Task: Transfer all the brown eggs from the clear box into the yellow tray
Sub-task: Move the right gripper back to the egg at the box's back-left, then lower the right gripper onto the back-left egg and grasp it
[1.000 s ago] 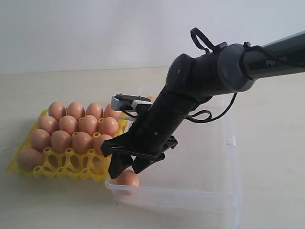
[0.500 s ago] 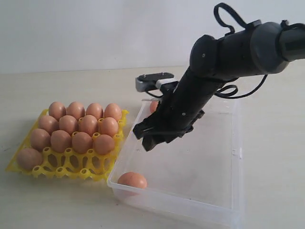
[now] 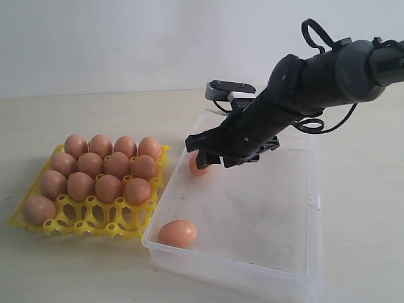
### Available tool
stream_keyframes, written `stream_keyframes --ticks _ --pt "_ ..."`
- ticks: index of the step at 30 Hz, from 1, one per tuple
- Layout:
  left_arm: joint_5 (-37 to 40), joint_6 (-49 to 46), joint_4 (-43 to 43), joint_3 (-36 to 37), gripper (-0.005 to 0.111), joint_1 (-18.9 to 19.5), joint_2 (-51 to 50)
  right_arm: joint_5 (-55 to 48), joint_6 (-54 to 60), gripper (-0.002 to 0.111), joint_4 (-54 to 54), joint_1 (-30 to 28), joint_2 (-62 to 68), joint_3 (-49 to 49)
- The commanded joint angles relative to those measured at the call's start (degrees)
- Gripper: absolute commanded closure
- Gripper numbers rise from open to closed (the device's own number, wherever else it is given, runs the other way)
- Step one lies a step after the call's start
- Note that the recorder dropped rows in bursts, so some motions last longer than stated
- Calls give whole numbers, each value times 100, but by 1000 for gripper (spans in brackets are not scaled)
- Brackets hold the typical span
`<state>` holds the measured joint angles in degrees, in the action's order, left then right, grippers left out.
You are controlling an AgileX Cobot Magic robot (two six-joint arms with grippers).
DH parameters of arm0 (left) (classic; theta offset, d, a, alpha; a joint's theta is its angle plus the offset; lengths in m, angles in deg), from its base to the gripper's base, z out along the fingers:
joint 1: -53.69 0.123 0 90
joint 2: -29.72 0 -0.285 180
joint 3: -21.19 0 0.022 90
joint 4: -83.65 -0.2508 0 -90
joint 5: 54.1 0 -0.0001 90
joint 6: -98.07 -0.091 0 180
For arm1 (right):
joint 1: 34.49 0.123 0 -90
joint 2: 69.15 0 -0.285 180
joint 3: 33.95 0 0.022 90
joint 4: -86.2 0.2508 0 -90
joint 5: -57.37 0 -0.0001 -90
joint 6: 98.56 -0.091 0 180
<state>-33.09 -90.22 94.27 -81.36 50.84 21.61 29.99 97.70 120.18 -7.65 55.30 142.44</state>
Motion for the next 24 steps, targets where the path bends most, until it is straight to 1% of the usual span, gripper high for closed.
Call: stream_keyframes --ticks 1,11,19,24 --pt "-56 -5 6 -23 107 6 32 260 66 52 224 -34 110 -4" --pt "-56 -5 6 -23 107 6 32 674 66 52 722 -34 407 10" --pt "-56 -5 6 -23 107 6 32 1163 66 52 1535 -85 407 10" --pt "-56 -5 6 -23 107 6 32 1185 214 52 1963 -130 503 10"
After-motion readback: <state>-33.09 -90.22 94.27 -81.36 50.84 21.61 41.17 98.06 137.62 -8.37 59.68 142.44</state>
